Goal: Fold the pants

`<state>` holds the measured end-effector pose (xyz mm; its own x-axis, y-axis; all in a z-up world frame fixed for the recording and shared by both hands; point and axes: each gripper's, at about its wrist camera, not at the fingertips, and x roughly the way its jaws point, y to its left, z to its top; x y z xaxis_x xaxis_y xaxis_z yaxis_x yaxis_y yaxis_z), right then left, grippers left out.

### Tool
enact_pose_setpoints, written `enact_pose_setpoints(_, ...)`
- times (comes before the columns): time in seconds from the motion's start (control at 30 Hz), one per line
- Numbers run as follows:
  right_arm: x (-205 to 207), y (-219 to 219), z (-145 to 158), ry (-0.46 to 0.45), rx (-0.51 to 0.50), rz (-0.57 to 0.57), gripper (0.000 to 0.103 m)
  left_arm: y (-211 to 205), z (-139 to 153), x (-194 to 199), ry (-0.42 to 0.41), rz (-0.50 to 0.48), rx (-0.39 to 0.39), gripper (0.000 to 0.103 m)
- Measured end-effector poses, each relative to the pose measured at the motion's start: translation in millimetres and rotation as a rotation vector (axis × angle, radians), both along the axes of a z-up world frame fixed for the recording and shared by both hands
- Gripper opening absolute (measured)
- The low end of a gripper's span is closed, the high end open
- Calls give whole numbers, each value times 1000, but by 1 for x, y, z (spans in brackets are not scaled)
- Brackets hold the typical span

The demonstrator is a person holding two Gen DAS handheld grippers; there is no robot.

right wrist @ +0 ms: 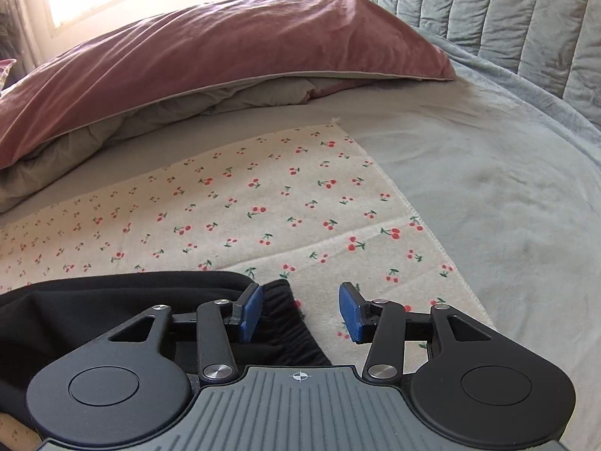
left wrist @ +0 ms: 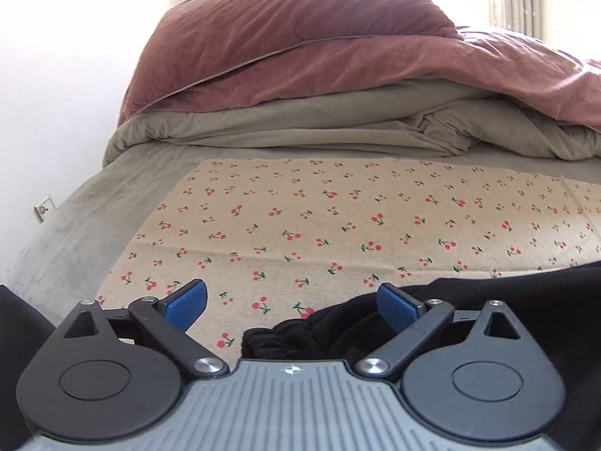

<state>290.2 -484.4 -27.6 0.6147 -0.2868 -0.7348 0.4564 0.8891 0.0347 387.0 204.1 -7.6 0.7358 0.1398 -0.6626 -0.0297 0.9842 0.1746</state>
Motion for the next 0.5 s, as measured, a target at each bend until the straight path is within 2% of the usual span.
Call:
enact_pose_setpoints(0.07,20,4,-12,42,-7,11,42,-10,-14,7,22,-48,32,97)
enact_pose_setpoints(0.13,35,11,-29,116,-28,6,41,-18,-31,17,76,-2,97,98)
enact_pose_setpoints(0.17,37,15,-34,119,-47,2,41,-20,-44,23,129,25,129,98)
enact_pose_setpoints(0.2,38,19,-36,107,-71,-1,39,-22,-48,24,125,30,131,93)
enact_pose_setpoints(0.23,39,21,-36,109,-80,0,32,-24,-47,20,92,25,130,85)
enact_pose_setpoints(0.27,40,22,-35,112,-84,0,29,-26,-45,19,82,-2,121,62)
enact_pose_setpoints(0.3,42,24,-32,123,-91,6,24,-27,-44,19,88,-17,116,53)
enact_pose_setpoints(0.4,43,31,-13,92,-151,21,19,-31,-39,17,82,-35,150,43)
enact_pose_setpoints(0.43,42,31,-5,64,-149,11,19,-30,-34,15,57,-13,156,25)
enact_pose_setpoints(0.47,41,30,2,41,-150,-5,19,-25,-30,16,45,27,152,15)
enact_pose_setpoints(0.5,39,30,8,24,-157,-16,18,-20,-25,16,38,51,108,12)
